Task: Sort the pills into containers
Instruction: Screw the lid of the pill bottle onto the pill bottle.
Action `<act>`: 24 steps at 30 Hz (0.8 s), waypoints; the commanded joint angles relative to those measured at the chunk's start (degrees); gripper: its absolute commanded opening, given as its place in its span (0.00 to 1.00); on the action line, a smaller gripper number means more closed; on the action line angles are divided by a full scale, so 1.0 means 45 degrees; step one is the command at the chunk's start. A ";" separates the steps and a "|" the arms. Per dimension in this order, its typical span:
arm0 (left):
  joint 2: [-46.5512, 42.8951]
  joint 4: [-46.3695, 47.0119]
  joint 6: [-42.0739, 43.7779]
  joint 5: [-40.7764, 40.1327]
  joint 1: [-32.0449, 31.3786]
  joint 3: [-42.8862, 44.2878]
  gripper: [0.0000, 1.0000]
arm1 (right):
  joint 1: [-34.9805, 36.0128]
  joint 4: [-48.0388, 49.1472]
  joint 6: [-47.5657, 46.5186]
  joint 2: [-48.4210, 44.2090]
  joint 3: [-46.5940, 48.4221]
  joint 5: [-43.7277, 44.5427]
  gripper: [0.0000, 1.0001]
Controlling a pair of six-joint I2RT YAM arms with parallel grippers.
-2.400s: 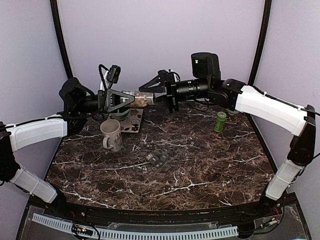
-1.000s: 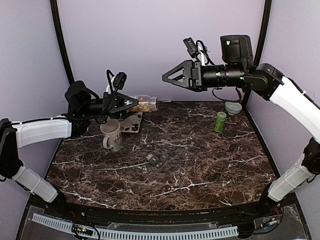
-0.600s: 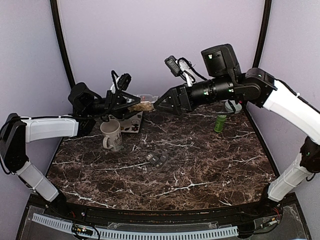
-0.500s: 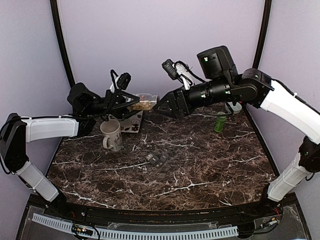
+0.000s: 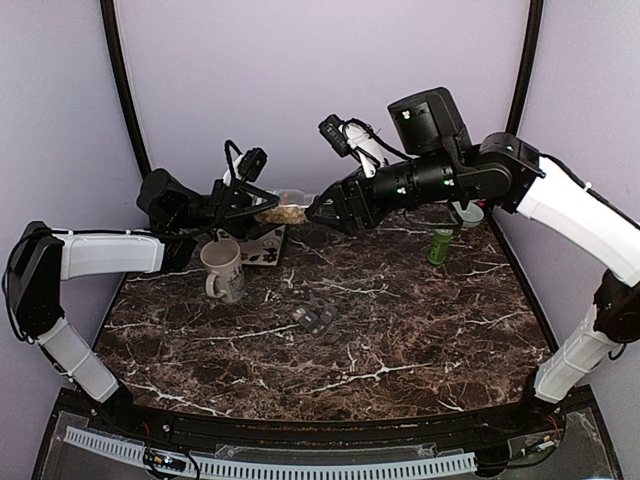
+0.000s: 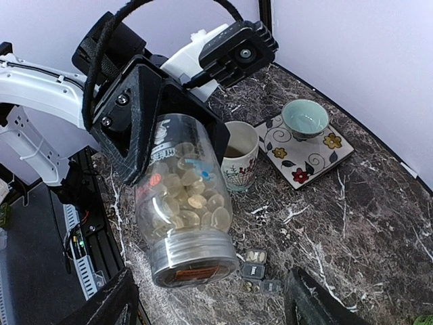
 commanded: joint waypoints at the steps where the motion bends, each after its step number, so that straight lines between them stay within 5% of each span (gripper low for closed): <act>1: 0.0068 0.1224 -0.0527 0.0372 0.0017 0.0438 0.00 | 0.0114 0.0061 -0.0352 0.0356 0.0599 0.0014 0.74; 10: 0.0292 0.1672 -0.0876 0.0503 0.0015 0.0566 0.00 | 0.0136 -0.0030 -0.0522 0.0702 0.0969 -0.0149 0.67; 16: 0.0479 0.2135 -0.1233 0.0537 0.0011 0.0618 0.00 | 0.0131 -0.0206 -0.0552 0.1115 0.1199 -0.0485 0.30; 24: 0.0569 0.2544 -0.1467 0.0544 0.0011 0.0689 0.00 | 0.0025 -0.0180 -0.0158 0.1224 0.1383 -0.0964 0.13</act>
